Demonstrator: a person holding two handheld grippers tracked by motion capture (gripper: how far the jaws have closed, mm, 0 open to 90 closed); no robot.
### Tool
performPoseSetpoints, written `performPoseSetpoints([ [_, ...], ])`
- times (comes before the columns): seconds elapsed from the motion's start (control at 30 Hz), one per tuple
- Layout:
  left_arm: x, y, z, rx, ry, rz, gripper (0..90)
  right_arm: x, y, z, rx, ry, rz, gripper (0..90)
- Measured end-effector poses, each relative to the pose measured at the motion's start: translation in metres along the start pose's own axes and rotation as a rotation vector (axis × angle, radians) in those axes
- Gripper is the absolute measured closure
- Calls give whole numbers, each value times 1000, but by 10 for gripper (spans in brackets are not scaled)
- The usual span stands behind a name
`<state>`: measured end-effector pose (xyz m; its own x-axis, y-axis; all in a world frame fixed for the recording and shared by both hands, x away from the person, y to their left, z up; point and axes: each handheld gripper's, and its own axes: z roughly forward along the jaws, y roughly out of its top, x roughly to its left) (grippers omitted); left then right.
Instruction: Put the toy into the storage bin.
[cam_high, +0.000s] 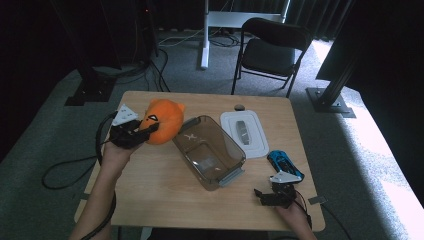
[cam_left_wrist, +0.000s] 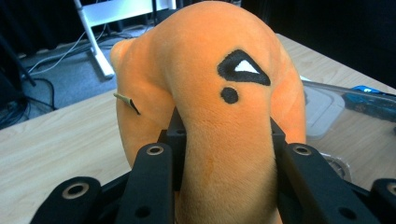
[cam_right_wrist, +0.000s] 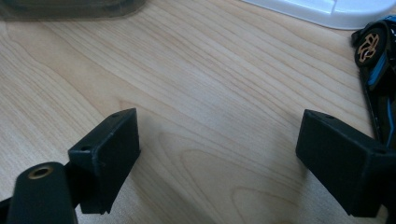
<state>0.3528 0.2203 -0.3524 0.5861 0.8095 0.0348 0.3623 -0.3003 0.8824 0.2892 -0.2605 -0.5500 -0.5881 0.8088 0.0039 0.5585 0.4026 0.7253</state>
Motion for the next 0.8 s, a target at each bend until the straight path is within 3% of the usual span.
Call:
performPoseSetpoints([
  [0.43, -22, 16, 23, 3, -80, 41, 681, 0, 0, 0, 0, 0, -2, 127],
  [0.8, -34, 19, 38, 17, -124, 74, 681, 0, 0, 0, -1, 0, 0, 127],
])
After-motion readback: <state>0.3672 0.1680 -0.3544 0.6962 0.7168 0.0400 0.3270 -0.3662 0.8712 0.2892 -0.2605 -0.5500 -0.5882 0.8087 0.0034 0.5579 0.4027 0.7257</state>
